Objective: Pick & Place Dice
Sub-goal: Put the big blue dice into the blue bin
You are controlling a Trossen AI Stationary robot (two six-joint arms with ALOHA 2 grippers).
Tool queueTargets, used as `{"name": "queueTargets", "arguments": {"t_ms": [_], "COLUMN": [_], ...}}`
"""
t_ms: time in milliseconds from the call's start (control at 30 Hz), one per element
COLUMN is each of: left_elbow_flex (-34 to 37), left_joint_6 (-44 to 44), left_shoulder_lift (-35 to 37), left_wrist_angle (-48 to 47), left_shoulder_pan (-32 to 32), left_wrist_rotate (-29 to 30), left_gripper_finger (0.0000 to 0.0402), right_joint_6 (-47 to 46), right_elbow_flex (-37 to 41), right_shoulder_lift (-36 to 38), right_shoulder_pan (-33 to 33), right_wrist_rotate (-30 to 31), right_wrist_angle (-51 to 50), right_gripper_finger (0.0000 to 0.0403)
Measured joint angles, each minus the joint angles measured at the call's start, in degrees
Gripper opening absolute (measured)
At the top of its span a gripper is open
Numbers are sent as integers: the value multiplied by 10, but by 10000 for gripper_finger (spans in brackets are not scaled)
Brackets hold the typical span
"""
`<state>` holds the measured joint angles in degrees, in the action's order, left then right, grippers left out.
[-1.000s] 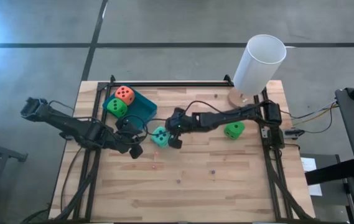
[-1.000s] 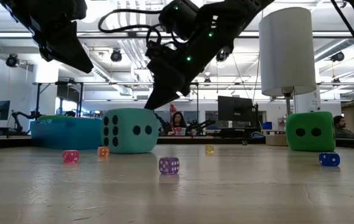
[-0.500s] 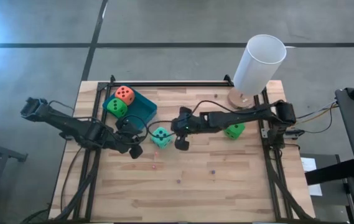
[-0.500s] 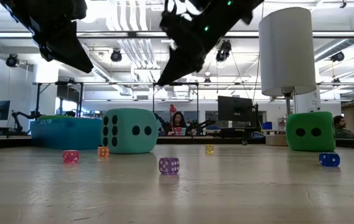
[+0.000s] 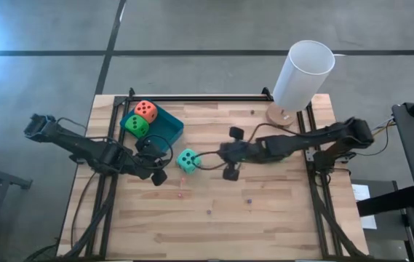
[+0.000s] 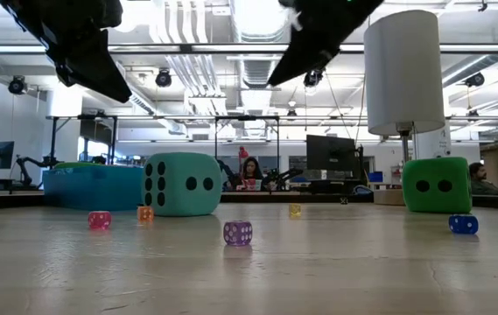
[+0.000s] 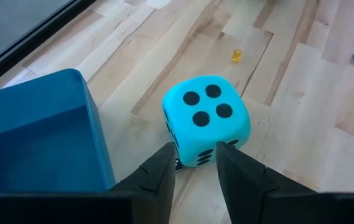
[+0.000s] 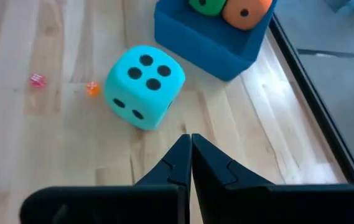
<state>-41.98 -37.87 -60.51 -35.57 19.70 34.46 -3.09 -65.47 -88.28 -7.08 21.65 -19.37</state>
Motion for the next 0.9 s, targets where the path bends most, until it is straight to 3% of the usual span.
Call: {"name": "queueTargets", "arguments": {"t_ms": [500, 900], "left_elbow_flex": [0, 0], "left_joint_6": [1, 2], "left_shoulder_lift": [0, 0], "left_wrist_angle": [5, 12], "left_shoulder_pan": [0, 0], "left_wrist_rotate": [0, 0], "left_gripper_finger": [119, 119], "right_joint_6": [-28, -25], "right_elbow_flex": [202, 218], "right_shoulder_lift": [187, 206], "right_shoulder_pan": [-6, -6], "right_wrist_rotate": [-5, -6], "right_wrist_angle": [146, 153], "right_gripper_finger": [8, 8]}}
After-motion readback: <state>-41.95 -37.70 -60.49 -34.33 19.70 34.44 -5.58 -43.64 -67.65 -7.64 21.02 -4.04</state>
